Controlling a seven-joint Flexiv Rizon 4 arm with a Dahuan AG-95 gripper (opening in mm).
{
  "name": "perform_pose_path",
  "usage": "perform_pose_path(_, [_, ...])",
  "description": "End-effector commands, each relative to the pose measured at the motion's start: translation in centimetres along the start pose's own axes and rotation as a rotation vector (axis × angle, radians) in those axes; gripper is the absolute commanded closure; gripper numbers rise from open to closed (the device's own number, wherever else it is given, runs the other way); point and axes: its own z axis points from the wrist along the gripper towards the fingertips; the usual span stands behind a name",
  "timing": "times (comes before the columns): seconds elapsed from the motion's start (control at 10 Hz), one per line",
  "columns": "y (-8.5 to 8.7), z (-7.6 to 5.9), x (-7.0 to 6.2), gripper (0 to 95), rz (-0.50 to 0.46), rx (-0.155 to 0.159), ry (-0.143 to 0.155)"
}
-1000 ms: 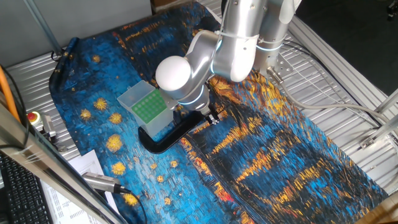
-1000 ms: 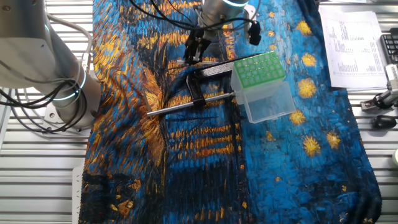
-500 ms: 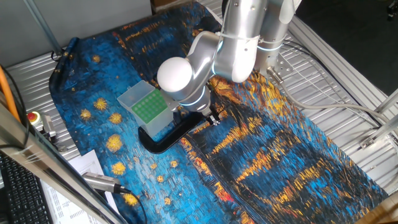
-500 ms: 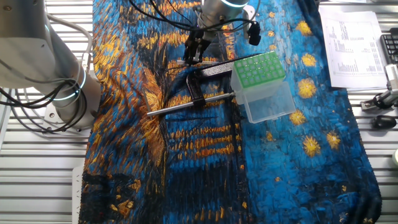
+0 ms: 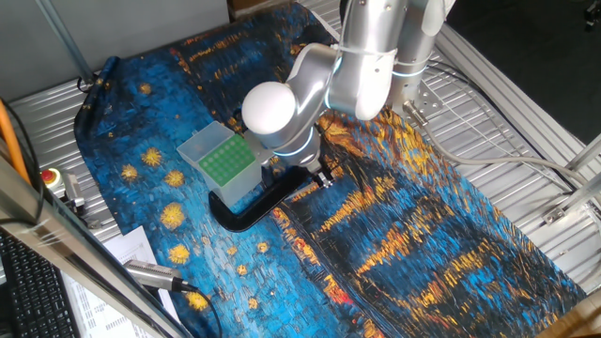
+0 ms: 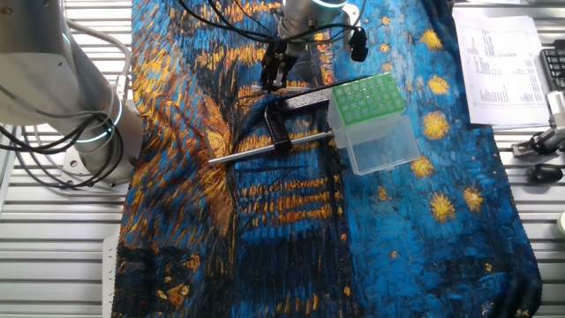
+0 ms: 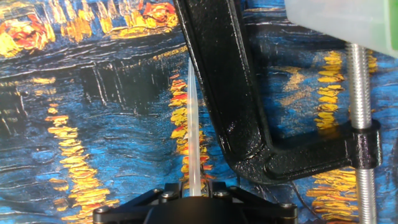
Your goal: Insert a large pipette tip into the holder for large pipette tips
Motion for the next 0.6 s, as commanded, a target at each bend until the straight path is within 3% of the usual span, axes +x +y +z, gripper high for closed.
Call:
perform_pose_path(0.1, [0.00, 0.03, -0.01, 76.0, -0.012, 0.000, -0.022])
perform_pose_path(0.6, [0.27, 0.22, 0.05, 76.0, -0.016, 0.000, -0.040])
